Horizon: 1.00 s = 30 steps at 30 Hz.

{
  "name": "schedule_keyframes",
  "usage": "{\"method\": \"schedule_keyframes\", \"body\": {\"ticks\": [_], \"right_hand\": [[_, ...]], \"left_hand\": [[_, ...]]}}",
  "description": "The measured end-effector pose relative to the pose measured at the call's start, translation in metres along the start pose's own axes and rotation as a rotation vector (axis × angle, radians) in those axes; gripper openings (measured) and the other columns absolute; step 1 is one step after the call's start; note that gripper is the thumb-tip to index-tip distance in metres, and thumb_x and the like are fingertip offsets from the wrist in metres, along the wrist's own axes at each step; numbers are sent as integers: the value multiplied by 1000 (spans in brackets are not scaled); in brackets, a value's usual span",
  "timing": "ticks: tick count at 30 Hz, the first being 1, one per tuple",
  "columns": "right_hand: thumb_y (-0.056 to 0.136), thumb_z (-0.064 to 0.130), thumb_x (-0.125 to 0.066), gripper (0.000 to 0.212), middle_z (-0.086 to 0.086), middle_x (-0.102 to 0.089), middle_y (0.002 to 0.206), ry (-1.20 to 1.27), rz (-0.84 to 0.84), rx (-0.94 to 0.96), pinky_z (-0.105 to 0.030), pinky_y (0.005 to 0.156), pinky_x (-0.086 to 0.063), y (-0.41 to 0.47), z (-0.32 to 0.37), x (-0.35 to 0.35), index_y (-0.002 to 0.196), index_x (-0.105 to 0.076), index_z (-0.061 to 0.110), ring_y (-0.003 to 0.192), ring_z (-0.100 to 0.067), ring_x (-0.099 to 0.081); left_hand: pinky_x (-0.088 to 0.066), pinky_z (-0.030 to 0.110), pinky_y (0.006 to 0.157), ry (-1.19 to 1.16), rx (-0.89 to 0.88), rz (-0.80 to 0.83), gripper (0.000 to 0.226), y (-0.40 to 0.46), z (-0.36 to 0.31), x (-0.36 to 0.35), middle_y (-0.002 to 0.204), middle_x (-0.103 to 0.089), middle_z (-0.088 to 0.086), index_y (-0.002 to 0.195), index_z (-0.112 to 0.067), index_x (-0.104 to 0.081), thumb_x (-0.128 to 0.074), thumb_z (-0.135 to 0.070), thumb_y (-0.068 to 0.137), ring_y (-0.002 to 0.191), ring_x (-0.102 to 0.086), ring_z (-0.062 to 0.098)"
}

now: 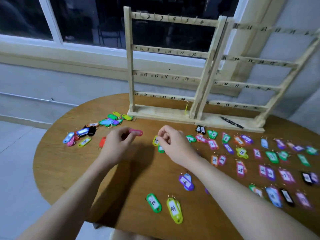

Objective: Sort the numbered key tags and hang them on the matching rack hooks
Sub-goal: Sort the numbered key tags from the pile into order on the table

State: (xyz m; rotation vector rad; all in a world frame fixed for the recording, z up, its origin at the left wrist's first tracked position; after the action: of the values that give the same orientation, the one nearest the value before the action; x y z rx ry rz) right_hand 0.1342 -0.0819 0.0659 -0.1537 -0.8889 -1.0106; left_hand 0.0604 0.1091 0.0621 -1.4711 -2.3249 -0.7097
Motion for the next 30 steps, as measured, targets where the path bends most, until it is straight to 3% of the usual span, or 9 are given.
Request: {"method": "schedule_keyframes", "body": {"ticks": [3,6,10,14,18,20,25,30], "right_hand": [[99,26,-61,8,13,-53,84,13,-78,-30,-33,69,-52,-23,-19,34,92,-58,26,69,-3,-55],[99,22,-62,10,15,-52,91,20,-130,-70,-26,71,-47,-46,-38,63,90,-58,25,72,-3,-56],[97,21,-64,13,16,-57,62,55,-143,-156,-27,59,-44,-76,-67,100,86,-59,25,56,-7,-53],[95,18,-69,15,-2,-65,63,97,-186,-284,-32,56,-42,-95,-99,148,84,-65,27,51,-15,-53],[88,9,-75,21,5,-69,75,121,-233,-406,-24,65,-48,-105,-137,194,78,-69,27,59,-4,-60],[89,11,-75,16,2,-71,81,111,-236,-459,-25,65,-52,-110,-152,210,83,-70,26,63,-9,-64],[93,10,-71,12,-1,-74,83,32,-245,-502,-10,55,-46,-113,-177,228,90,-74,22,64,-9,-68],[94,12,-68,18,3,-72,80,51,-201,-521,-16,58,-47,-110,-194,219,85,-71,27,60,-1,-66]], "left_hand": [[-42,11,66,58,-45,122,24,7,-19,-30,84,-71,-18,103,-23,-77,-53,-25,104,75,-61,-7],[-53,34,87,163,-98,223,25,16,-35,-61,101,-73,-8,105,-26,-76,-52,-33,104,95,-66,9],[-48,13,73,182,-194,251,12,22,-73,-104,89,-75,-10,103,-20,-76,-66,-19,96,82,-68,5],[-52,24,70,141,-238,314,14,33,-99,-148,78,-73,-8,87,-26,-66,-78,-19,87,74,-68,6],[-45,13,63,130,-288,393,11,41,-123,-192,74,-73,-6,84,-19,-69,-80,-18,85,71,-66,3],[-48,16,64,141,-301,432,9,46,-132,-212,75,-72,-5,85,-17,-69,-78,-17,87,71,-66,5],[-49,21,65,191,-343,531,7,58,-147,-253,79,-73,-6,86,-20,-70,-74,-15,89,74,-66,6],[-55,30,74,257,-376,591,4,65,-147,-283,84,-74,-3,89,-19,-71,-72,-15,89,79,-68,12]]}}
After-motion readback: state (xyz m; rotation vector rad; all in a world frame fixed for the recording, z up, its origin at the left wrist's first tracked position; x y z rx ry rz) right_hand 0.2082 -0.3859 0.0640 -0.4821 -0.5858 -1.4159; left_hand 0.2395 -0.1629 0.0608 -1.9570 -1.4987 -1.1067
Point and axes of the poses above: each hand's wrist, its own y-axis towards the middle knuckle, its own x-axis out of the back of the hand, z = x × y, the point moved 4 cm from there along y, towards the middle knuckle
